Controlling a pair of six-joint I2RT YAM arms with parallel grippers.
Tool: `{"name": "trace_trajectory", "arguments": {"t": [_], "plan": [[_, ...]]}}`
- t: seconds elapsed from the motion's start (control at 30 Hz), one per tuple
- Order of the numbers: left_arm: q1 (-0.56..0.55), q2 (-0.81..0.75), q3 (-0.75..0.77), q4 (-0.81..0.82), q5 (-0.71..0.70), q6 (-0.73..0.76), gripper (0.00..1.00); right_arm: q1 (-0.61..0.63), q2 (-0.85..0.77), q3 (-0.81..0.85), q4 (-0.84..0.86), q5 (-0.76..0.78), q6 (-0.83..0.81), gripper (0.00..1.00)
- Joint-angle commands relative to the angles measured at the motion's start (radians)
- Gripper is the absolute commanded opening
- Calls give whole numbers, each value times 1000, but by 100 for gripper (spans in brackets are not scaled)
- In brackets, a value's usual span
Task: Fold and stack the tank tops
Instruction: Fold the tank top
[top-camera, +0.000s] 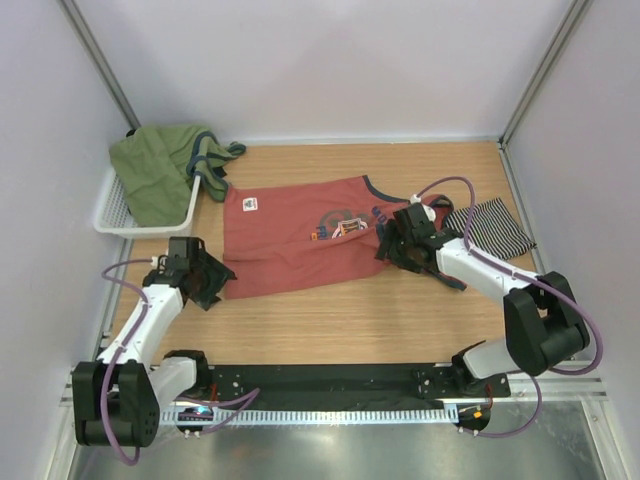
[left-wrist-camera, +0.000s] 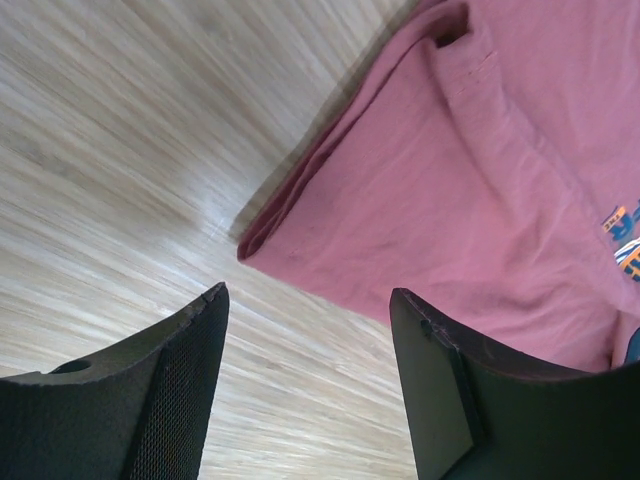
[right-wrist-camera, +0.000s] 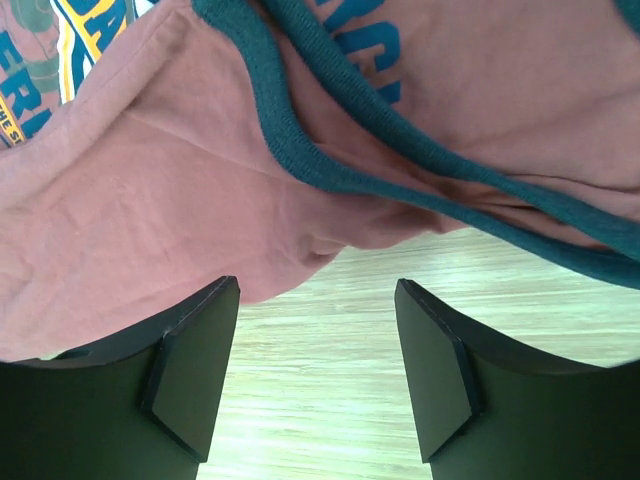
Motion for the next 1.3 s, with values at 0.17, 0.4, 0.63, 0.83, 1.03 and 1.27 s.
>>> {"name": "trace_trajectory", "arguments": {"t": [0.17,0.4,0.63,0.83,1.03,1.27], "plan": [[-6,59,-40,81,56,-17,67,-2,80,-3,126,-39,58,67],[-9,177,-34,127,36,-23,60,-2,137,-1,155,-7,71,60],[-8,242,-34,165,-34,-23,1,15,129,-18,146,33,70,70],[50,204,-11,73,-153,-27,0,15,114,-30,76,124,62,76],[280,171,-28,59,-55,28,0,14,58,-41,-6,265,68,91],[353,196,5,53,-22,71,0,-6,-3,-9,-95,317,27,95]]}}
